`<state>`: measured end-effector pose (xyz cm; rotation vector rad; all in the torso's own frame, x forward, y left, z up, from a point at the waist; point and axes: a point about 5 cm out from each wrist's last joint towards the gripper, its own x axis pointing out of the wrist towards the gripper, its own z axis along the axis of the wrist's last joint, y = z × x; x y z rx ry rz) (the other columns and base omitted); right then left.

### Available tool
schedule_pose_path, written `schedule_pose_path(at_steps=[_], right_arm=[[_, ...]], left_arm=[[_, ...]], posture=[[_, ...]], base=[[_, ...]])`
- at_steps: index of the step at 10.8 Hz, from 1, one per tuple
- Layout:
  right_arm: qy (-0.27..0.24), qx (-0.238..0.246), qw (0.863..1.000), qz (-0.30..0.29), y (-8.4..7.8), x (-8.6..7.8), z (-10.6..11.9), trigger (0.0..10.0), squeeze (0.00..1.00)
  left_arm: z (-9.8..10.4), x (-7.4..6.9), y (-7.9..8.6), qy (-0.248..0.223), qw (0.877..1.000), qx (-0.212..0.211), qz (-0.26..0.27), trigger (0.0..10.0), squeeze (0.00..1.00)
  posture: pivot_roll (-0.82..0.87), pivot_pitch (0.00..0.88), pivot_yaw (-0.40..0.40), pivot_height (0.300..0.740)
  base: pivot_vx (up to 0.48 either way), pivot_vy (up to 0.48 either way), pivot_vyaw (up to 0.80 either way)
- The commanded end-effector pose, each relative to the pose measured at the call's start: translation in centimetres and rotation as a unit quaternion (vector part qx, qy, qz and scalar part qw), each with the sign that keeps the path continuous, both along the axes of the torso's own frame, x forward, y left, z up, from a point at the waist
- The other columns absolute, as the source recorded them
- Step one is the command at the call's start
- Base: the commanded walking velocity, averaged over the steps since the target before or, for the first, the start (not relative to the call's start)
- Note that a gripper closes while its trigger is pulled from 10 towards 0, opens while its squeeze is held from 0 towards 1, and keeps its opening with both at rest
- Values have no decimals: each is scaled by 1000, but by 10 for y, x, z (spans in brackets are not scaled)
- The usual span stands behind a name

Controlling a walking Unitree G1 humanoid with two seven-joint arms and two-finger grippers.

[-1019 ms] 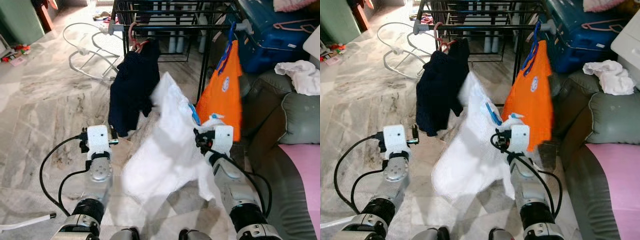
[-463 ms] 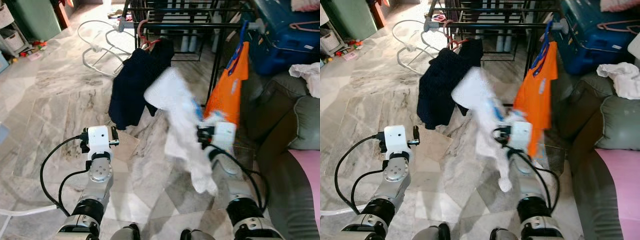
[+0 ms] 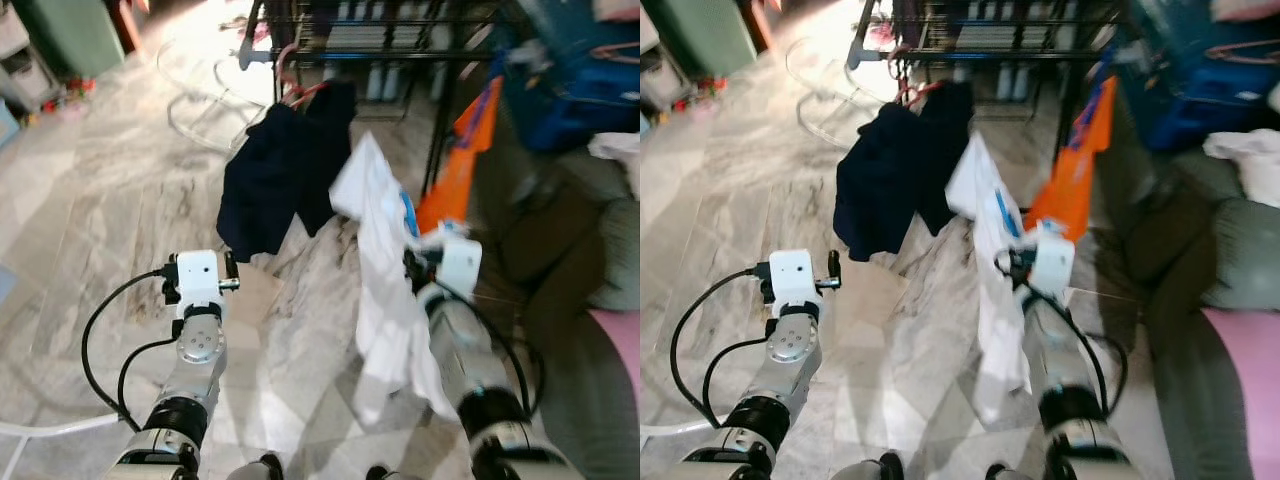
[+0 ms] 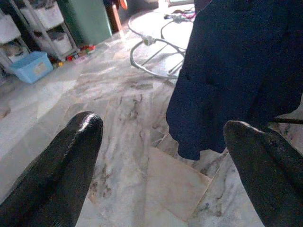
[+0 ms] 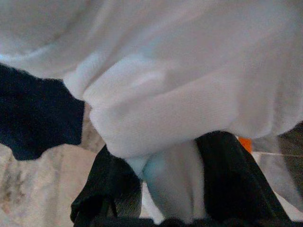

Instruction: Hang hanger

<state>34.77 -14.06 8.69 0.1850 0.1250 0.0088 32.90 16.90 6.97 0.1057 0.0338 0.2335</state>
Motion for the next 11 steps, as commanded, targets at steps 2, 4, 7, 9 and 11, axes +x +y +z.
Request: schedule_pose_path(at_steps=[2, 4, 7, 9, 11], right_arm=[[-19, 12, 1000, -13, 0, 5, 8, 10000, 0], [-24, 17, 999, -41, -6, 9, 14, 10000, 0], [-21, 32, 997, -66, -13, 19, 24, 10000, 0], [-13, 32, 996, -77, -17, 20, 23, 10000, 0], [-3, 37, 997, -73, -14, 20, 19, 10000, 0]], left_arm=[[3, 2, -4, -5, 1000, -4, -13, 10000, 0], [2, 1, -4, -5, 1000, -4, -15, 10000, 0], [1, 1, -10, 0, 1000, -9, -27, 10000, 0], [-1, 0, -10, 5, 1000, -14, -27, 10000, 0], [-2, -1, -9, 6, 1000, -12, -27, 10000, 0]], posture=[[-100, 169, 48, 740], [-100, 166, 50, 740], [-109, 168, 54, 740], [-106, 169, 54, 740], [-105, 171, 55, 740]], base=[[416, 142, 0], [384, 287, 0], [386, 285, 0], [356, 319, 0], [289, 384, 0]])
